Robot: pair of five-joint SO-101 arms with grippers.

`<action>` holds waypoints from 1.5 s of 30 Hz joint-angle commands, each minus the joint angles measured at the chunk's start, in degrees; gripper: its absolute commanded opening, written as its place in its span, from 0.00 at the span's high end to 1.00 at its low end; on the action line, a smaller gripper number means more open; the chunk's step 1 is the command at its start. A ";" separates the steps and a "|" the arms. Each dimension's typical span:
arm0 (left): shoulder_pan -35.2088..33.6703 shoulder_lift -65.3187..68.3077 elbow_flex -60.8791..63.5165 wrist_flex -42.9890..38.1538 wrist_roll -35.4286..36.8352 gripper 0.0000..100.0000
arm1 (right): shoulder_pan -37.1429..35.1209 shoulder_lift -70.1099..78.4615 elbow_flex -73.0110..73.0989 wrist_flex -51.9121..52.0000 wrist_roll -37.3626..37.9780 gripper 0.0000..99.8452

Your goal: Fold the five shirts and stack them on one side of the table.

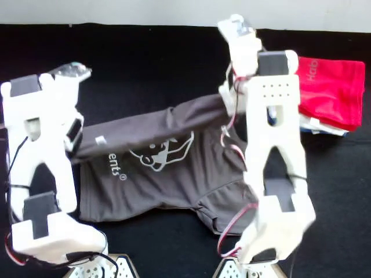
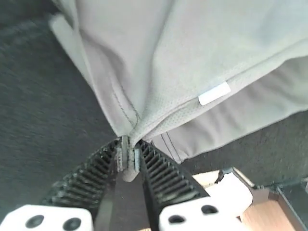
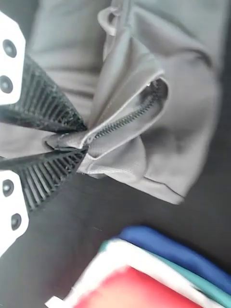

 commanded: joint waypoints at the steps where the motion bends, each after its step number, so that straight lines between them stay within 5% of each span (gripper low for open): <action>1: -0.40 -6.55 7.52 -0.79 -2.64 0.99 | 0.75 -13.67 18.77 -3.91 -0.18 0.99; 12: -0.31 -12.97 23.43 -3.08 -6.33 0.99 | 5.76 -29.85 44.70 -5.58 8.09 0.99; 27: -0.04 -12.97 34.15 -10.29 -6.33 0.99 | 9.10 -32.48 56.04 -9.10 12.40 0.99; 41: 0.04 -13.05 33.80 -6.51 -6.33 0.99 | 9.27 -32.48 56.66 -7.60 12.66 0.99; 45: 2.51 -13.05 34.15 -6.51 -6.33 0.99 | 9.54 -33.27 56.66 -7.69 18.46 0.99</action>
